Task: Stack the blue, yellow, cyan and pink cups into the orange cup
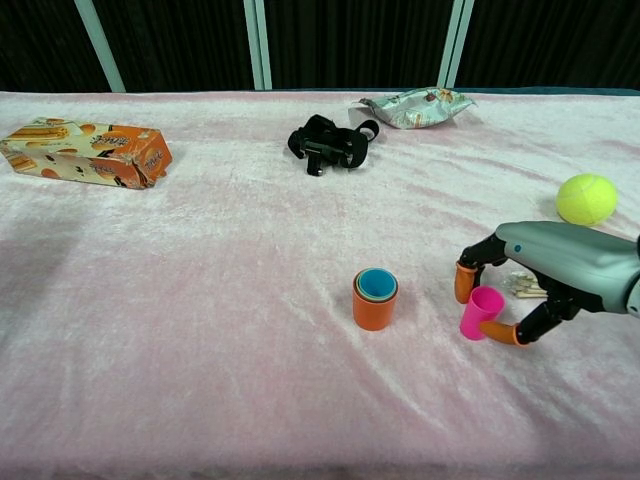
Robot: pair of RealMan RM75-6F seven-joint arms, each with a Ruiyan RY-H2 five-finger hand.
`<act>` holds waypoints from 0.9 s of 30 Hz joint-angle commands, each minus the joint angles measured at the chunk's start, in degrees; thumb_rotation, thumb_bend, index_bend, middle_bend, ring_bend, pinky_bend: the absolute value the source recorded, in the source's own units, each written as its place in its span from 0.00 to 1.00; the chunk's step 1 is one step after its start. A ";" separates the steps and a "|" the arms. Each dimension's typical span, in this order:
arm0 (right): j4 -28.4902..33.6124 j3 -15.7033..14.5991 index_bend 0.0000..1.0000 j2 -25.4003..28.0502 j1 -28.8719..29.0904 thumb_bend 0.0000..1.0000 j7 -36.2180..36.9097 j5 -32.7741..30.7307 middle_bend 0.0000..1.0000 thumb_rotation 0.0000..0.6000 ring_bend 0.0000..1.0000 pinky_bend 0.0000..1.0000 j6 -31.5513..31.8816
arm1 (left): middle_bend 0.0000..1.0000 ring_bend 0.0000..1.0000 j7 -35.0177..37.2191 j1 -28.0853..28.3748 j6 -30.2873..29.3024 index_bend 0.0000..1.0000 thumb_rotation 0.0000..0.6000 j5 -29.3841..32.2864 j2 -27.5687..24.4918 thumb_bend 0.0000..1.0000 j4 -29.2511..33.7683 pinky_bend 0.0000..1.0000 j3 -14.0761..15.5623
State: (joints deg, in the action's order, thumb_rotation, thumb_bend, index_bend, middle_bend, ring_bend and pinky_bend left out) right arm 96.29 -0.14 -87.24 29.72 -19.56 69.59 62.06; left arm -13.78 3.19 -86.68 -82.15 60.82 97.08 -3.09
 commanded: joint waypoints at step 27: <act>11.71 10.84 0.55 6.24 10.85 0.29 -5.98 -7.61 0.47 1.00 0.23 0.20 -8.47 | 0.02 0.00 0.32 -0.01 -0.04 0.09 1.00 -0.33 -0.26 0.68 0.40 0.03 0.13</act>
State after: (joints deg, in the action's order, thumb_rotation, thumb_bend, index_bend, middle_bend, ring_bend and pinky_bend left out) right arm 107.47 10.08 -80.46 39.56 -24.18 63.39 54.36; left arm -13.46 3.17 -86.72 -82.48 60.56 97.49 -2.96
